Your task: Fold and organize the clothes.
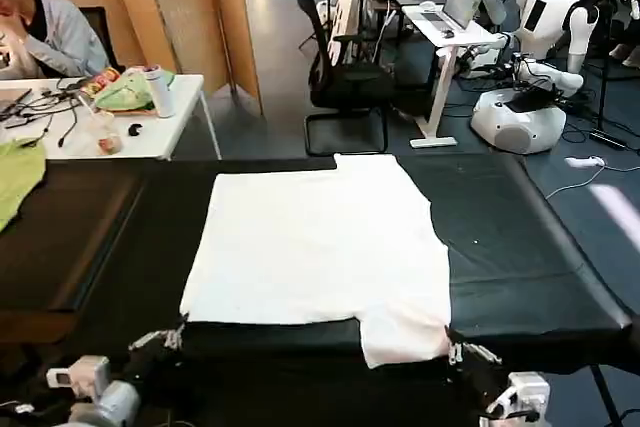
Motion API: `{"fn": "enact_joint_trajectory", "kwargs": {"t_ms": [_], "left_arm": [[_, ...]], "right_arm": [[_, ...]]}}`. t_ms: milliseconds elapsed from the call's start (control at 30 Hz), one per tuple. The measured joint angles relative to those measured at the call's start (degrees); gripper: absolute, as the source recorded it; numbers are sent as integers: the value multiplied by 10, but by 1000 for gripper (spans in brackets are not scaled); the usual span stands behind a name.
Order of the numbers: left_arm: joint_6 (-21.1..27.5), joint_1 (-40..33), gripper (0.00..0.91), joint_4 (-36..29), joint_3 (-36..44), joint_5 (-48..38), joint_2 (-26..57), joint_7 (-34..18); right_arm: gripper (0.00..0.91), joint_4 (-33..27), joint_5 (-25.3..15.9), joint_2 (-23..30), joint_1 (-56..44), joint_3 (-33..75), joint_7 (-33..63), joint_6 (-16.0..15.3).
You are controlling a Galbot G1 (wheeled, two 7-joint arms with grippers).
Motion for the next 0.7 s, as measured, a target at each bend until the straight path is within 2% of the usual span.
{"fn": "enact_joint_trajectory", "kwargs": {"t_ms": [133, 333, 700], "left_arm": [[-25, -47, 0, 32, 18, 20, -9, 11], [-46, -120, 0, 89, 43, 49, -3, 20], [-54, -238, 0, 203, 87, 83, 26, 26]], "right_arm": [[0, -59, 14, -18, 75, -16, -7, 13], [0, -141, 16, -42, 190, -52, -8, 12], [0, -282, -4, -44, 340, -128, -12, 14]]}}
